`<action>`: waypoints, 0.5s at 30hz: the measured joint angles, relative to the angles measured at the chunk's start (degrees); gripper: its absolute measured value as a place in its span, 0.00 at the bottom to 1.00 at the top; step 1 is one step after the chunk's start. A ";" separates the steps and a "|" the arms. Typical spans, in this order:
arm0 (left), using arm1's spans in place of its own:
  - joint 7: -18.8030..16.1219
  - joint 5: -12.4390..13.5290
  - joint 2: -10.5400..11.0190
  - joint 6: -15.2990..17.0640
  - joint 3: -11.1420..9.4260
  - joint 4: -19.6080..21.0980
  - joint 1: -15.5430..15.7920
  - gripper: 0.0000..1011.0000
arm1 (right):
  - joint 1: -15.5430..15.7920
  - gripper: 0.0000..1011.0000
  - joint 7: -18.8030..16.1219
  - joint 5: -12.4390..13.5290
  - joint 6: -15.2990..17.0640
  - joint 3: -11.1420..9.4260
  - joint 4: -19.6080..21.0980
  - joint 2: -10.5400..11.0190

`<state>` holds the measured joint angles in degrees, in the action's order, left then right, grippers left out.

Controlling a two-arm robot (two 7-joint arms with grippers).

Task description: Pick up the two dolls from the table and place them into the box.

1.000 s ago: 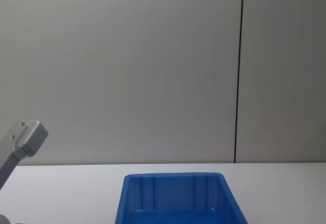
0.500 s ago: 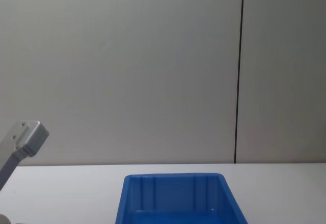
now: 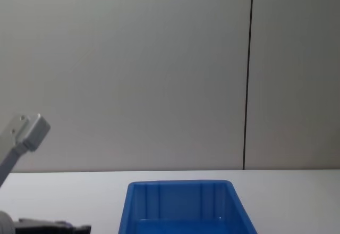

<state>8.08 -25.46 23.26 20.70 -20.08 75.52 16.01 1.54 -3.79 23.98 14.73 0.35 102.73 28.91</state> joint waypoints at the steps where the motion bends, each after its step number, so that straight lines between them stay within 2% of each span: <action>1: -0.06 0.07 0.06 -0.31 0.07 0.21 -0.01 0.55 | 0.00 0.99 0.00 0.00 0.00 0.00 0.00 0.00; 15: -0.97 1.22 1.63 -4.44 1.88 6.12 -0.16 0.46 | 0.00 0.99 0.00 0.00 0.00 0.00 0.00 0.00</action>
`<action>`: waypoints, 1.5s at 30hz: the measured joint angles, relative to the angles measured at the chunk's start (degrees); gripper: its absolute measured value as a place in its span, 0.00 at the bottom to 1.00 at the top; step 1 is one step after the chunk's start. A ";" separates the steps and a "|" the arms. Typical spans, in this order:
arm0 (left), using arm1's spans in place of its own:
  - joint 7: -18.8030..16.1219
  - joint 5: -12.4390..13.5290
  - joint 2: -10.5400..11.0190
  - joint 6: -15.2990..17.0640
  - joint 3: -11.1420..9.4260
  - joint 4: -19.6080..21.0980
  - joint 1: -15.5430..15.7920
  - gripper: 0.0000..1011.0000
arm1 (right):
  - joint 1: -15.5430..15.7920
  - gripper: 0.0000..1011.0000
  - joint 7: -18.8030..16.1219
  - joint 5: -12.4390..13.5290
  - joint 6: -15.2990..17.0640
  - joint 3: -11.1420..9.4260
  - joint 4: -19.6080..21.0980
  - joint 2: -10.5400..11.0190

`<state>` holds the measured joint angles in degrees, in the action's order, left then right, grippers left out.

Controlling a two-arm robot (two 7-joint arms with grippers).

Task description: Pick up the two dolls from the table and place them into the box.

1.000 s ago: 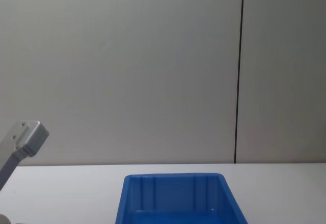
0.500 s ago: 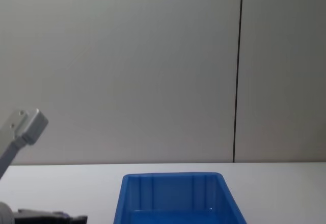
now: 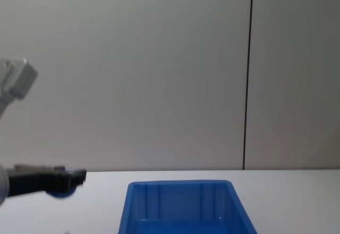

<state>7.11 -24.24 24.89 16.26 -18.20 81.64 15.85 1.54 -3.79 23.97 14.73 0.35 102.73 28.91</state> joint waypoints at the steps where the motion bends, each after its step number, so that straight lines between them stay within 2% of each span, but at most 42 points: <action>1: 0.00 0.04 0.10 -0.20 0.12 0.29 0.01 0.45 | 0.00 0.99 0.00 0.00 0.00 0.00 0.00 0.00; 6: 1.03 0.15 0.55 -2.04 0.98 2.93 0.72 0.41 | 0.00 0.99 0.00 0.00 0.00 0.00 0.00 0.00; 15: 4.66 -0.17 0.27 -3.86 1.37 4.04 2.35 0.36 | 0.00 0.99 0.00 0.00 0.00 0.00 0.00 0.00; 26: 12.86 -1.68 -1.59 -5.26 0.78 2.01 5.38 0.30 | 0.00 0.99 0.00 0.00 0.00 0.00 0.00 0.00; 29: 16.08 -2.13 -2.52 -5.40 0.23 0.27 6.55 0.27 | 0.00 0.99 0.00 0.00 0.00 0.00 0.00 0.00; 30: 16.08 -2.13 -2.52 -5.40 0.23 0.27 6.55 0.27 | 0.00 0.99 0.00 0.00 0.00 0.00 0.00 0.00; 36: 22.12 -2.51 -4.74 -5.51 -1.03 -4.70 9.33 0.24 | 0.00 0.99 0.00 0.00 0.00 0.00 0.00 0.00; 38: 24.35 -2.48 -5.63 -5.64 -1.61 -7.45 10.46 0.23 | 0.00 0.99 0.00 0.00 0.00 0.00 0.00 0.00; 39: 24.35 -2.48 -5.63 -5.64 -1.61 -7.45 10.46 0.22 | 0.00 0.99 0.00 0.00 0.00 0.00 0.00 0.00; 41: 26.83 -2.13 -7.04 -6.08 -2.37 -11.35 12.29 0.22 | 0.00 0.99 0.00 0.00 0.00 0.00 0.00 0.00; 45: 29.30 -1.55 -8.65 -7.07 -3.28 -16.62 14.44 0.19 | 0.00 0.99 0.00 0.00 0.00 0.00 0.00 0.00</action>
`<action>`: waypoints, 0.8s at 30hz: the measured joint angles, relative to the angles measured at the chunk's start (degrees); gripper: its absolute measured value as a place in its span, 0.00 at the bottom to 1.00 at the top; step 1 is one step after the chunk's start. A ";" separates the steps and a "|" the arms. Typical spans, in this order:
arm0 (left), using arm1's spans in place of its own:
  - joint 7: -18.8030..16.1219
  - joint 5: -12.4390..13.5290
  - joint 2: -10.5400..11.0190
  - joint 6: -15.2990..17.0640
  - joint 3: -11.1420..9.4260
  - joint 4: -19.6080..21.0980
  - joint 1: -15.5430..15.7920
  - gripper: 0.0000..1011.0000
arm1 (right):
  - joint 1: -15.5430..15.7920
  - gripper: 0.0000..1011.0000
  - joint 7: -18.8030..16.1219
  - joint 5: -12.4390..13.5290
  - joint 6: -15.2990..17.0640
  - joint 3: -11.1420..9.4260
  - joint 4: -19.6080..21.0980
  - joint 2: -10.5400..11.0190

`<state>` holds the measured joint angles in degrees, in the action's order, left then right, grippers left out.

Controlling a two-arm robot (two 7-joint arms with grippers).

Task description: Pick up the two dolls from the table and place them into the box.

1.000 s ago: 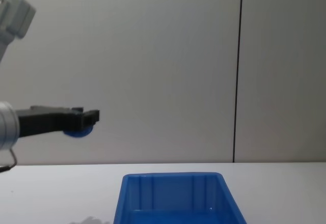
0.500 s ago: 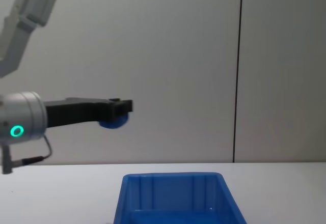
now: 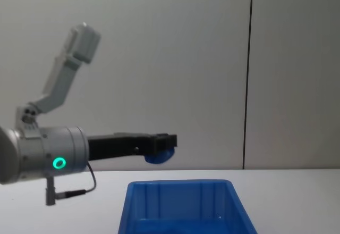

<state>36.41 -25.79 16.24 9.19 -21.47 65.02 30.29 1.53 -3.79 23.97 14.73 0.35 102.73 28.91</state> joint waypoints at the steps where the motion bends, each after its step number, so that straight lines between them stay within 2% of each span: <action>1: 0.32 0.08 -0.26 -0.21 -0.09 -0.53 0.35 0.19 | 0.00 0.99 0.00 0.00 0.00 0.00 0.00 0.00; 5: 1.75 0.49 -1.52 -1.40 -0.77 -4.51 2.00 0.20 | 0.00 0.99 0.00 0.00 0.00 0.00 0.00 0.00; 8: 2.55 0.72 -2.21 -2.08 -1.16 -6.69 2.91 0.27 | 0.00 0.99 0.00 0.00 0.00 0.00 0.00 0.00; 9: 2.90 0.84 -2.53 -2.37 -1.34 -7.66 3.34 0.32 | 0.00 0.99 0.00 0.00 0.00 0.00 0.00 0.00; 12: 3.35 0.95 -2.97 -2.73 -1.55 -8.91 3.91 0.38 | 0.00 0.99 0.00 0.00 0.00 0.00 0.00 0.00; 15: 3.84 1.09 -3.41 -3.16 -1.78 -10.25 4.47 0.52 | 0.00 0.99 0.00 0.00 0.00 0.00 0.00 0.00; 16: 4.05 1.14 -3.59 -3.35 -1.85 -10.81 4.72 0.52 | 0.00 0.99 0.00 0.00 0.00 0.00 0.00 0.00; 24: 4.75 1.35 -4.23 -3.98 -2.18 -12.69 5.57 0.77 | 0.00 0.99 0.00 0.00 0.00 0.00 0.00 0.00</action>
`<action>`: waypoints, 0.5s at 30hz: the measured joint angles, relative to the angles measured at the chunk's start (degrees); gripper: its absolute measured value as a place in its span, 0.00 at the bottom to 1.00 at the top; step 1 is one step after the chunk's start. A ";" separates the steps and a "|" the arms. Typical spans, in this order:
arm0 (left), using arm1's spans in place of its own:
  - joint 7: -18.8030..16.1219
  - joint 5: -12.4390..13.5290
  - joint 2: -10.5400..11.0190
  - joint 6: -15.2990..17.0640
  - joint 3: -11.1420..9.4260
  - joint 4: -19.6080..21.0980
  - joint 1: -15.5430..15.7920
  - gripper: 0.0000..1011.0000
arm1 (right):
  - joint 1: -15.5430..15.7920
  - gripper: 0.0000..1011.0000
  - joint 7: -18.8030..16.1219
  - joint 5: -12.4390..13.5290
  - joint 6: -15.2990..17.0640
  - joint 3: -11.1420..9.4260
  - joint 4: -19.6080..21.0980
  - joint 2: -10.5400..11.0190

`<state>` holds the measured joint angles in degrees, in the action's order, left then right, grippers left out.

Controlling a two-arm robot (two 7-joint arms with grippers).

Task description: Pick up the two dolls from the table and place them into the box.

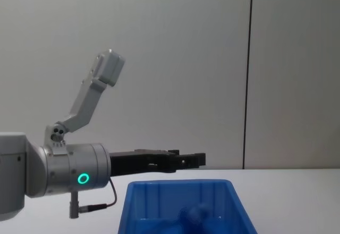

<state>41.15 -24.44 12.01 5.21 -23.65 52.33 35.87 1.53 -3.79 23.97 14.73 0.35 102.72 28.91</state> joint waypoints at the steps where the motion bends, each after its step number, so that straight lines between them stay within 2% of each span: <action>1: 0.04 0.01 -0.05 -0.04 -0.02 -0.15 0.07 0.80 | 0.00 0.99 0.00 0.00 0.00 0.00 0.00 0.00; 9: 0.41 0.12 -0.38 -0.35 -0.19 -1.18 0.51 0.99 | 0.00 0.99 0.00 0.00 0.00 0.00 0.00 0.00; 15: 0.52 0.16 -0.51 -0.45 -0.25 -1.55 0.67 0.99 | 0.00 0.99 0.00 0.00 0.00 0.00 0.00 0.00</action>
<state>41.67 -24.29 11.51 4.76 -23.91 50.77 36.54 1.53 -3.79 23.97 14.73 0.35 102.73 28.90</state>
